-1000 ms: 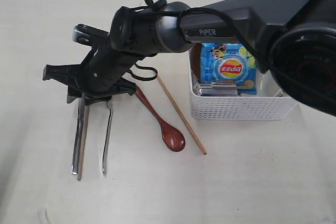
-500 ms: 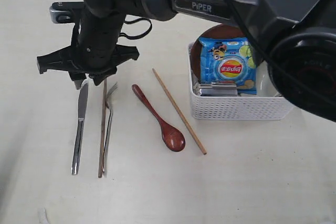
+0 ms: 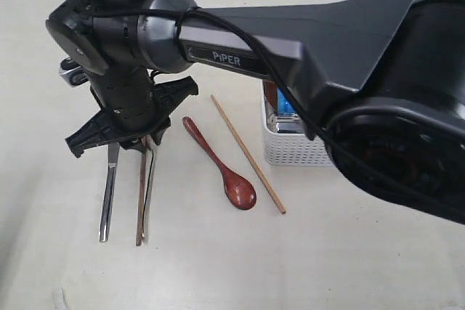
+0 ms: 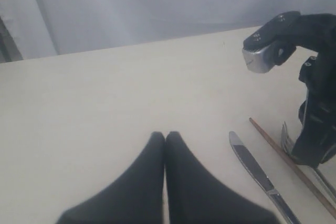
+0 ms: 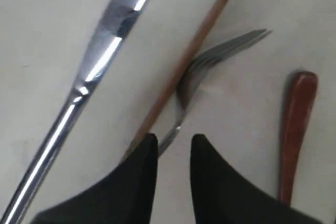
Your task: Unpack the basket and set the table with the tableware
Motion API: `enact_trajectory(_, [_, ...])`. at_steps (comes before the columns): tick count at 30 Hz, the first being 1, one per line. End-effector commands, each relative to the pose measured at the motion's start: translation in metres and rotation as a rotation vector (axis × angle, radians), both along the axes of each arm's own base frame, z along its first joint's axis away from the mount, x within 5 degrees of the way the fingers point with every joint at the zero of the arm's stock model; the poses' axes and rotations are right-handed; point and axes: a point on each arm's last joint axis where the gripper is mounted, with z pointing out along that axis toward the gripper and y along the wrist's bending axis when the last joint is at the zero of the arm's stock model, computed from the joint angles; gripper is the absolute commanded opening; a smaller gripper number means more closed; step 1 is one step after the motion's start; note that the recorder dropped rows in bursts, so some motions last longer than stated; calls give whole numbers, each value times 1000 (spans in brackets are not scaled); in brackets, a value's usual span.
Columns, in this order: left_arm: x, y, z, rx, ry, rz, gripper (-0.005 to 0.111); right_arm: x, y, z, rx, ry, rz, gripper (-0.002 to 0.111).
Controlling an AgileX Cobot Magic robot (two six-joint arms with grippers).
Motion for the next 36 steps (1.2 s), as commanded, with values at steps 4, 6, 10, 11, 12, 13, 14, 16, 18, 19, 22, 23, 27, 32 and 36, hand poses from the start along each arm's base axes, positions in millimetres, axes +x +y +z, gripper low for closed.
enact_trajectory(4, [0, 0, 1, -2, -6, 1, 0, 11, -1, -16, 8, 11, -50, 22])
enact_trajectory(6, [0, 0, 1, -2, -6, 1, 0, 11, 0, -18, 18, 14, -51, 23])
enact_trajectory(10, [0, 0, 1, -2, -6, 1, 0, 11, -1, -17, 13, 16, -48, 23])
enact_trajectory(11, [0, 0, 1, -2, -6, 1, 0, 11, -2, -17, 6, 17, -43, 23])
enact_trajectory(12, [0, 0, 1, -2, -6, 1, 0, 11, -2, -17, -1, 21, -41, 23])
enact_trajectory(13, [0, 0, 1, -2, -6, 1, 0, 11, -3, -17, -7, 20, -35, 23])
enact_trajectory(14, [0, 0, 1, -2, -6, 1, 0, 11, -3, -17, -7, 20, -35, 23])
enact_trajectory(16, [0, 0, 1, -2, -6, 1, 0, 11, -2, -17, 4, 17, -35, 23])
enact_trajectory(18, [0, 0, 1, -2, -6, 1, 0, 12, 0, -21, 12, 15, -34, 23])
enact_trajectory(19, [0, 0, 1, -2, -6, 1, 0, 12, 0, -23, 12, 17, -34, 23])
enact_trajectory(22, [0, 0, 1, -2, -6, 1, 0, 11, -1, -32, -18, 30, -34, 22])
enact_trajectory(23, [0, 0, 1, -2, -6, 1, 0, 12, -2, -33, -33, 31, -31, 22])
enact_trajectory(27, [0, 0, 1, -2, -6, 1, 0, 19, -14, -34, -139, -5, -21, 22])
enact_trajectory(32, [0, 0, 1, -2, -6, 1, 0, 34, -27, -33, -185, -30, -42, 22])
enact_trajectory(36, [0, 0, 1, -2, -6, 1, 0, 37, -29, -30, -183, -32, -32, 22])
